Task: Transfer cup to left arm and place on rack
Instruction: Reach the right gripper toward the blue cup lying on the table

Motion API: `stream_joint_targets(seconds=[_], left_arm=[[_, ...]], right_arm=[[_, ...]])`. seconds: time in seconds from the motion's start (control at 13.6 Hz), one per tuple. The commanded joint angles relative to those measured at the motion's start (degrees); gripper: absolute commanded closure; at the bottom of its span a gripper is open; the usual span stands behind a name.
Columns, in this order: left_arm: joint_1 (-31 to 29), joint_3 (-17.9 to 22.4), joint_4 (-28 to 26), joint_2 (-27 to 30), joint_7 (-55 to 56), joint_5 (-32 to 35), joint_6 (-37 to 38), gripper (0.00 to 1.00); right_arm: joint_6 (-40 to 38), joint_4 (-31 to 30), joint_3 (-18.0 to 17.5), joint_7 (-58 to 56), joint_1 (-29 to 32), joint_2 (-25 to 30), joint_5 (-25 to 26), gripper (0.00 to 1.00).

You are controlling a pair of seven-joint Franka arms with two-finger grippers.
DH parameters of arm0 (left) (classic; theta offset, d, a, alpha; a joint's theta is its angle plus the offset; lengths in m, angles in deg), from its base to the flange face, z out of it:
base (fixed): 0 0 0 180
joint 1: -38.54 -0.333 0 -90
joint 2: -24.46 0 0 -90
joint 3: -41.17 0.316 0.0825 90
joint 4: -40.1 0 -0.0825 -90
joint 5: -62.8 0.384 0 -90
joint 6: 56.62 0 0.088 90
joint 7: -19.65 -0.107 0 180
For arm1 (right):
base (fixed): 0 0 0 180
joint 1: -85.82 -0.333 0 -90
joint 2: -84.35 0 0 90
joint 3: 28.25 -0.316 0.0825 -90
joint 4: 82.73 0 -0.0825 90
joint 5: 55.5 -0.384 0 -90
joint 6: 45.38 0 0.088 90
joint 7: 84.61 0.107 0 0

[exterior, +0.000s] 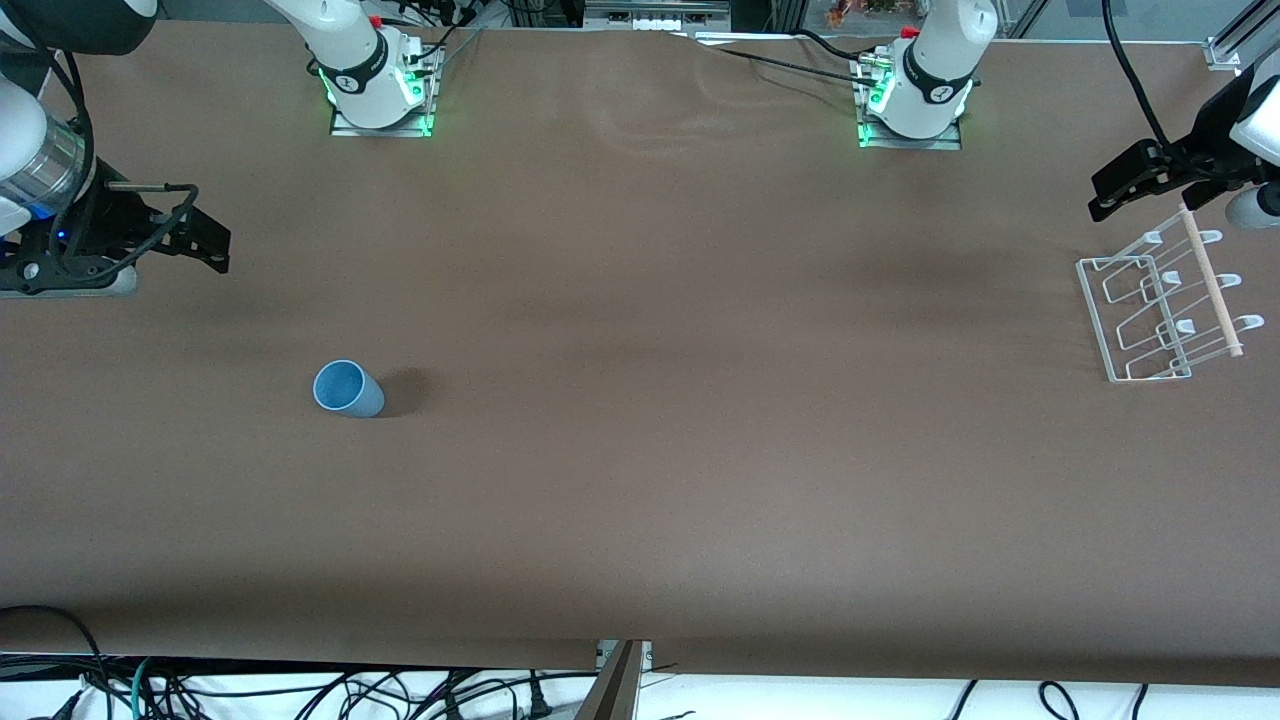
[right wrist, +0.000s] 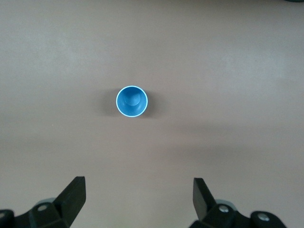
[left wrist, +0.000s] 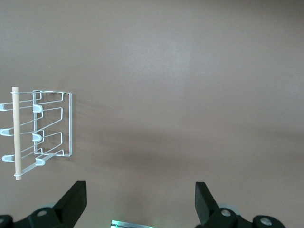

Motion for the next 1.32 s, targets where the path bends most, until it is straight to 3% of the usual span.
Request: stream_joint_targets(seconds=[0.0,0.66,1.25], left_arm=[[0.4,0.1,1.5,-0.6,0.5,2.0,0.9,0.00],[0.5,0.1,1.5,-0.6,0.5,2.0,0.9,0.00],[0.5,0.1,1.5,-0.7,0.5,2.0,0.6,0.00]], right_arm=[[-1.2,1.2,-0.7,0.7,0.9,-0.3,-1.5,0.00],[-1.0,1.1,-0.3,0.9,1.2,-2.2,-0.9,0.00],[6.3,0.6,-0.2,0.7,3.0,-13.9,-1.2,0.00]])
